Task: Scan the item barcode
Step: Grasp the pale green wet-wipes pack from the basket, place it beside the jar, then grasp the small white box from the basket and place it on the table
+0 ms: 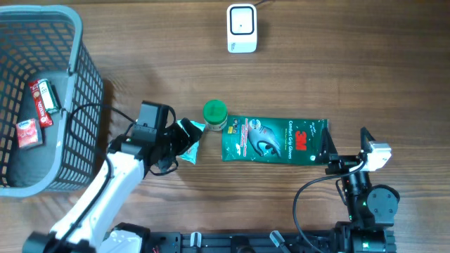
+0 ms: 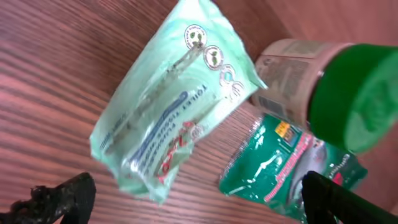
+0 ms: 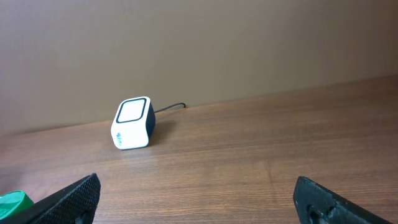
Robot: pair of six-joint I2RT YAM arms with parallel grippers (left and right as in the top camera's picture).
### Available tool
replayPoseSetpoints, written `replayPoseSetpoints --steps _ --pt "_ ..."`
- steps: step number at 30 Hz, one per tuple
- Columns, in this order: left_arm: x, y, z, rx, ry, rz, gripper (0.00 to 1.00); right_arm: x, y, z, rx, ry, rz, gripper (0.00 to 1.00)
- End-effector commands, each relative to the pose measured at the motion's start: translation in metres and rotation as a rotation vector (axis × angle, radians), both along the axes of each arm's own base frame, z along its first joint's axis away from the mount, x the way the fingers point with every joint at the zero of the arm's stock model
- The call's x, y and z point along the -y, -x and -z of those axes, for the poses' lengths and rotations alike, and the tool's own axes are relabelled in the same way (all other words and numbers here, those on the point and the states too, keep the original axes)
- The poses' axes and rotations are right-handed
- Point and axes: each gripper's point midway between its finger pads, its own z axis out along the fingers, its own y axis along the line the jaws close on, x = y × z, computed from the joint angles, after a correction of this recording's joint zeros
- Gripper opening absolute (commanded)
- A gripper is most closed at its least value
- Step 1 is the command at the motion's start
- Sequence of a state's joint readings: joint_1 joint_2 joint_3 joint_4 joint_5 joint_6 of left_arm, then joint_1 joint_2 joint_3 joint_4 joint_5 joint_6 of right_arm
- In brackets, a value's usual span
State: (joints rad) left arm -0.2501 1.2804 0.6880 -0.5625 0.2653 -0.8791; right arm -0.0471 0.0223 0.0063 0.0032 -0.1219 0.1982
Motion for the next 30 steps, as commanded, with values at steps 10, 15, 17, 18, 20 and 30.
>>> replayPoseSetpoints --steps 10,15,17,18,20,30 --pt "-0.051 -0.032 -0.153 0.477 -0.227 -0.116 1.00 0.001 0.000 -0.001 0.006 -0.011 0.009 1.00" --pt "-0.079 -0.050 -0.251 0.727 -0.380 -0.120 1.00 0.001 0.000 -0.001 0.006 -0.012 0.009 1.00" --pt "-0.104 -0.053 -0.299 0.820 -0.454 -0.172 1.00 0.001 0.000 -0.001 0.006 -0.011 0.009 1.00" --pt "-0.115 -0.052 -0.316 0.850 -0.484 -0.193 1.00 0.001 0.000 -0.001 0.006 -0.012 0.009 1.00" --pt "-0.143 -0.048 -0.344 0.881 -0.554 -0.254 1.00 0.001 0.000 -0.001 0.006 -0.012 0.009 1.00" --pt "-0.316 -0.029 -0.318 0.593 -0.769 -0.668 1.00 0.001 0.000 -0.001 0.006 -0.012 0.009 1.00"
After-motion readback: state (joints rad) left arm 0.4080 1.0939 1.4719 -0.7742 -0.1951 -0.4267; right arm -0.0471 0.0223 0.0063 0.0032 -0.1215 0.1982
